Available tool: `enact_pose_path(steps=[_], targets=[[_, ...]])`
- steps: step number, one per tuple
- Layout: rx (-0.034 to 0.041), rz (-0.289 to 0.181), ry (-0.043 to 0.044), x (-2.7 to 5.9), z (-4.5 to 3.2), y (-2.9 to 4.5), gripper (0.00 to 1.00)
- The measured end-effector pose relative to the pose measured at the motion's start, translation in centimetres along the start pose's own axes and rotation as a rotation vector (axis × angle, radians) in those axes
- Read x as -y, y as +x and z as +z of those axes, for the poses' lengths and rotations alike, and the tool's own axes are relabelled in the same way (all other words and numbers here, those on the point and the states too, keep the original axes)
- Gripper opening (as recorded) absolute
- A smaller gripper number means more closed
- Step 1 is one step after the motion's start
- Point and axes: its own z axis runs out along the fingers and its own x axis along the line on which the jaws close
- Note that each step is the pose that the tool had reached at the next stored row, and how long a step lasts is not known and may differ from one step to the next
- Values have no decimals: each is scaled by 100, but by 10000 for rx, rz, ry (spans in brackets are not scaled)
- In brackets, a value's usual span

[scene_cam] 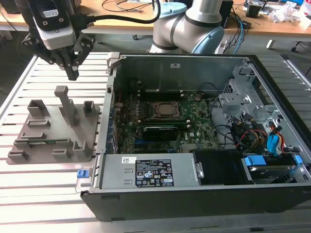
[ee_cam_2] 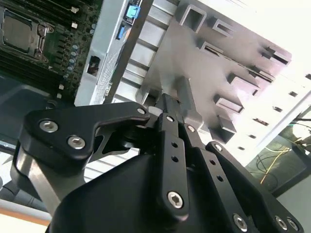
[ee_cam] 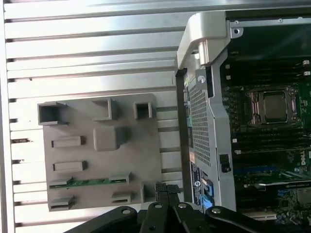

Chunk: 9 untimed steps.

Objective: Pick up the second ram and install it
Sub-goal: 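Reach for the second ram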

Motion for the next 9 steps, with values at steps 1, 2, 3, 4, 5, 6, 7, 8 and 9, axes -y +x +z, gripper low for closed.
enact_pose_path(steps=[1, 2, 3, 4, 5, 6, 7, 8, 9], targets=[[0, 0, 0, 2, 0, 28, 11], [0, -1, 0, 6, 0, 79, 11], [0, 0, 0, 8, 0, 101, 11], [0, -1, 0, 9, 0, 114, 11], [0, 0, 1, 11, 0, 142, 11], [0, 0, 1, 12, 1, 161, 11], [0, 1, 0, 13, 1, 175, 11], [1, 0, 0, 16, 1, 210, 11], [1, -1, 0, 19, 2, 249, 11]])
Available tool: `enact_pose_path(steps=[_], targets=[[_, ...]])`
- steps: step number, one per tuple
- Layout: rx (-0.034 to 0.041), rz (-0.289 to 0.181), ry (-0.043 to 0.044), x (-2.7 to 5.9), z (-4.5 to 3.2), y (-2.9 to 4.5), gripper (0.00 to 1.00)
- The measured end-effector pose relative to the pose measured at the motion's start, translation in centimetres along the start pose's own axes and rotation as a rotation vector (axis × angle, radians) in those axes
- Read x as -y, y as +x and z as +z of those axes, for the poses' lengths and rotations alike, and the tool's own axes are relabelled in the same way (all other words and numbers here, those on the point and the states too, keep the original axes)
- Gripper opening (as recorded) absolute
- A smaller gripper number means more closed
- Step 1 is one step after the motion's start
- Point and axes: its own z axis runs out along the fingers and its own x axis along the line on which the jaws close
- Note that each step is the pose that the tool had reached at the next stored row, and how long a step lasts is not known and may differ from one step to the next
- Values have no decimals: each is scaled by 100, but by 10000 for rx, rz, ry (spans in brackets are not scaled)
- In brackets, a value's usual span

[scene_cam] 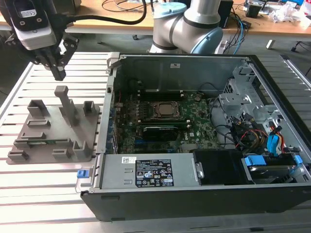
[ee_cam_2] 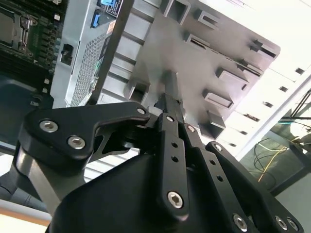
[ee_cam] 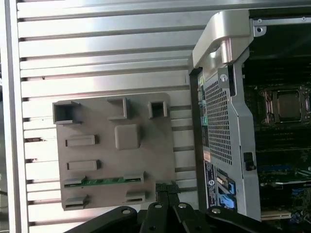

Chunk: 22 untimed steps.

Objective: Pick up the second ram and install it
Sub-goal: 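Reach for the second ram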

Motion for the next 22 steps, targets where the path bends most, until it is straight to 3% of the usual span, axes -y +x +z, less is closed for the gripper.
enact_pose_path(steps=[6, 11, 20, 22], targets=[[0, 1, 1, 16, 0, 220, 11], [-1, 0, 1, 37, 0, 493, 11], [0, 1, 1, 58, 8, 762, 11], [-1, -1, 4, 59, 8, 773, 11]])
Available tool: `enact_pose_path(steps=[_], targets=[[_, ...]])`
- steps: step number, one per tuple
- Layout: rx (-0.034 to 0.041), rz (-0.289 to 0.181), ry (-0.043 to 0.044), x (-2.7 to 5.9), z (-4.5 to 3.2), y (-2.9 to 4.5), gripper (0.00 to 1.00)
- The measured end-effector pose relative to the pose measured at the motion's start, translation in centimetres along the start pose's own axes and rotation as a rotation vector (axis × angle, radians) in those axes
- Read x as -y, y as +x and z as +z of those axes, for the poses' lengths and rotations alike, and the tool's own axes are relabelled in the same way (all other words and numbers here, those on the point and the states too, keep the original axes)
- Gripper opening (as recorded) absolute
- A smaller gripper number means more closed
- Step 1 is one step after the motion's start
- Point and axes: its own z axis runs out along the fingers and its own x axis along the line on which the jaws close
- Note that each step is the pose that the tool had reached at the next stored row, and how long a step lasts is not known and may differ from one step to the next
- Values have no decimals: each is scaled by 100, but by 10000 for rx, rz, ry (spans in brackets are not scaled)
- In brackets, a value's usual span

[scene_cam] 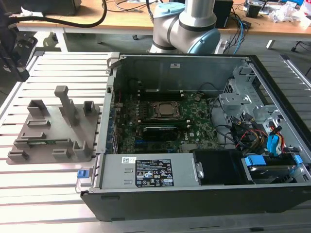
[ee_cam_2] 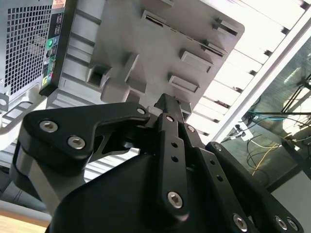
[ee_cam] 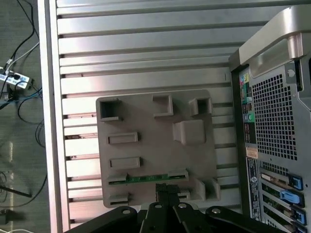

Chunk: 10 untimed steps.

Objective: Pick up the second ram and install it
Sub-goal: 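Reach for the second ram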

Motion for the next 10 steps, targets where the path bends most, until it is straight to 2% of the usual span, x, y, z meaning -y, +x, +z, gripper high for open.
enact_pose_path(steps=[2, 3, 4, 5, 10], targets=[[0, 0, 13, 0, 0, 1, 11], [-70, 1, 32, -1, 2, 2, 11], [-125, -106, 117, -1, 2, 1, 11], [-173, -715, 229, -2, 6, 2, 11], [-210, -1731, 256, -13, 19, 2, 11]])
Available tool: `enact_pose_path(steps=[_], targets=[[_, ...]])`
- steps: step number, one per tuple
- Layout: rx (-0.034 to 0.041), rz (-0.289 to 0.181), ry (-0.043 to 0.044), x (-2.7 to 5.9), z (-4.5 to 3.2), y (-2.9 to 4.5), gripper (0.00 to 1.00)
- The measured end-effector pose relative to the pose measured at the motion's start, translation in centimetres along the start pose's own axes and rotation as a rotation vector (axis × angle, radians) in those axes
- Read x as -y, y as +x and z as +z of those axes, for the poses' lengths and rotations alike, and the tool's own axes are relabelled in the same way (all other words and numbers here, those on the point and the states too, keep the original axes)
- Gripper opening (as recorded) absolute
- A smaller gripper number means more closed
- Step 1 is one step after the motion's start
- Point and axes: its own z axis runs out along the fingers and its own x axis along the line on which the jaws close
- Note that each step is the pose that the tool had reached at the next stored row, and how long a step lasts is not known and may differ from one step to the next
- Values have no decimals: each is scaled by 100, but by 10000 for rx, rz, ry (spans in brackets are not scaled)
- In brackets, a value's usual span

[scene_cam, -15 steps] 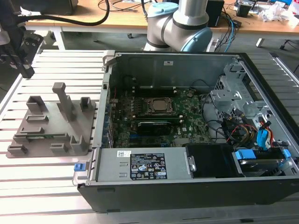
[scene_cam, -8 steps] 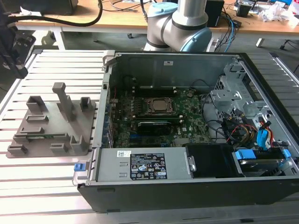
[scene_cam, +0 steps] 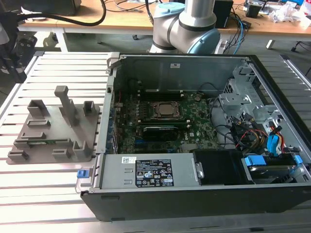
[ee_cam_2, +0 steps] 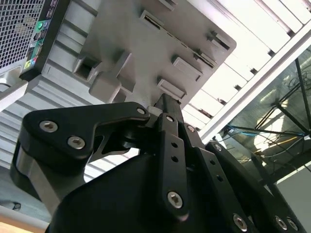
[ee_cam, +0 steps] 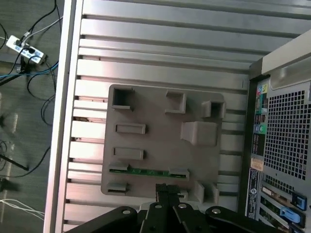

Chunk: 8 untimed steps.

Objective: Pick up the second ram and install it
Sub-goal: 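Reach for the second ram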

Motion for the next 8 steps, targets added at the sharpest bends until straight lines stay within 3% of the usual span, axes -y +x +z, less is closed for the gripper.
enact_pose_path(steps=[8], targets=[[-12, -309, -3, -1, 42, 0, 11]])
